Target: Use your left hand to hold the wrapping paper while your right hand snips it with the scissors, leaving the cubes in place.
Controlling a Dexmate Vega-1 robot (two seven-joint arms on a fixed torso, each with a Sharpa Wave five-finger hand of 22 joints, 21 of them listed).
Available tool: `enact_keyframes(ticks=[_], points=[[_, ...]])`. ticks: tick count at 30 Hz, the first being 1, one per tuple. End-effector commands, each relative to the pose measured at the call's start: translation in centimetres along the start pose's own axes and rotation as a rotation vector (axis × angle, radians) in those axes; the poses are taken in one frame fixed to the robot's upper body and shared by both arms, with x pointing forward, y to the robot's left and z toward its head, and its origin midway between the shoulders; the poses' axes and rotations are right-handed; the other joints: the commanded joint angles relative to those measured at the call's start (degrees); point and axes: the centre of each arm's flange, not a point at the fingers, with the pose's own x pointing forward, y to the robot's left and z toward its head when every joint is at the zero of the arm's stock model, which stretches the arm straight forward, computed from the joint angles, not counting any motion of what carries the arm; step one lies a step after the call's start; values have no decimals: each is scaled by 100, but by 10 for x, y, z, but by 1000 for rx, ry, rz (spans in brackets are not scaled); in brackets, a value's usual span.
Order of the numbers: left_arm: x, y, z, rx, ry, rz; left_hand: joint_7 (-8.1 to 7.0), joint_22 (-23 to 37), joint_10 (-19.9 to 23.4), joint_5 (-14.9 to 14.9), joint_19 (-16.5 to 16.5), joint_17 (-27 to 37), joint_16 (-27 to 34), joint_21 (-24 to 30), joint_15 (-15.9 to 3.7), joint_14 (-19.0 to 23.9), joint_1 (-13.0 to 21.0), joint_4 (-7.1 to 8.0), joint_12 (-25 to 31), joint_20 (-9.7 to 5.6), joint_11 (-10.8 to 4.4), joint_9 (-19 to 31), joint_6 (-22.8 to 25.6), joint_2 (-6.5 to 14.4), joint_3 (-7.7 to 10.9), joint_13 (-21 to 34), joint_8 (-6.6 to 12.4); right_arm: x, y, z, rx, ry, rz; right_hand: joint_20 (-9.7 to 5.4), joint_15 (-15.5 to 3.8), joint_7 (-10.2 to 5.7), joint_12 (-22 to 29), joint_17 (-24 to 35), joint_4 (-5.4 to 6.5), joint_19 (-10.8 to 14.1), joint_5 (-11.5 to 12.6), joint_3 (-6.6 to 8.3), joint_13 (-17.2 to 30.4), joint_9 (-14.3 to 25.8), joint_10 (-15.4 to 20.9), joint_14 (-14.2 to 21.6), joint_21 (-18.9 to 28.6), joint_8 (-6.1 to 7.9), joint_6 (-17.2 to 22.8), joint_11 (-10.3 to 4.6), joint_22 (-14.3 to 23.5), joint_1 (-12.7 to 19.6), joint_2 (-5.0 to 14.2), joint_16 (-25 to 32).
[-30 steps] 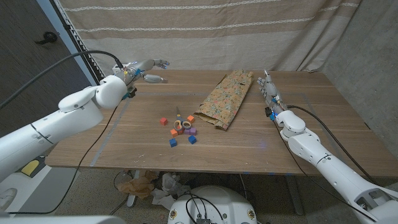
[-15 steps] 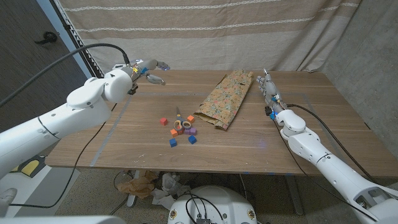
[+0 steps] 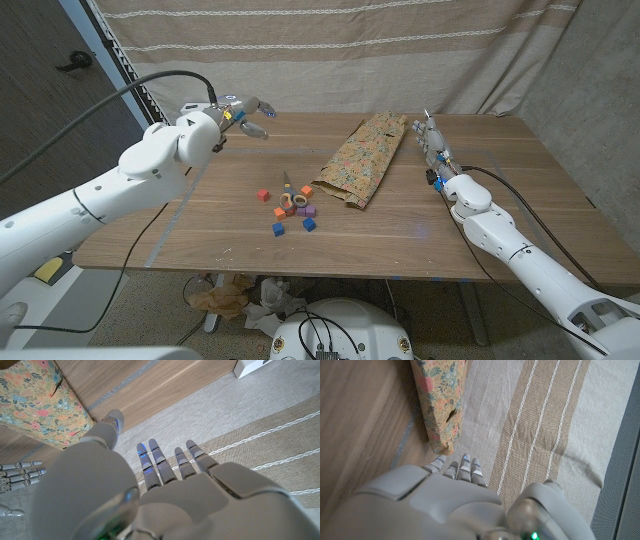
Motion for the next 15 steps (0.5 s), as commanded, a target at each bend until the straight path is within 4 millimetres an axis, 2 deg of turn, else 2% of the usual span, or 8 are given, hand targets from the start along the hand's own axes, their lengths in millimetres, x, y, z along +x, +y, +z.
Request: enact_keyframes(ticks=[1,7,12,15], points=[[2,-6,7,28,-14,5,14,29,108,-9,22,28,33,-7,-927,-46,98,50,51,-60,0,35,142,-19,-6,22,71,0,-1,-2,8,7,-14,8,7,-16,-13,14,-42,-55,34,-17,18,26,-4,-19,10,-13,-1,-16,35,12,60,1],[2,-6,11,59,-11,-6,11,30,161,-22,39,29,39,-3,-947,-37,113,59,68,-115,-1,55,212,-27,-28,34,108,1,-2,-4,11,12,-21,14,6,-15,-12,14,-43,-57,36,-18,19,26,2,-20,12,-14,0,-15,35,15,67,2],[1,-6,13,96,6,6,14,29,212,-51,43,33,47,-10,-939,-33,-2,88,71,-93,0,107,375,-123,-237,60,199,2,-2,-4,13,11,-26,16,7,-13,-12,14,-44,-57,38,-19,19,26,5,-18,14,-13,2,-20,35,17,71,3],[2,-7,14,94,3,5,12,29,218,-52,44,33,47,-10,-942,-31,-1,86,72,-88,-1,111,388,-121,-249,62,207,3,-2,-4,13,12,-28,18,7,-9,-13,14,-45,-58,41,-21,19,26,4,-19,15,-14,3,-14,35,19,75,4]])
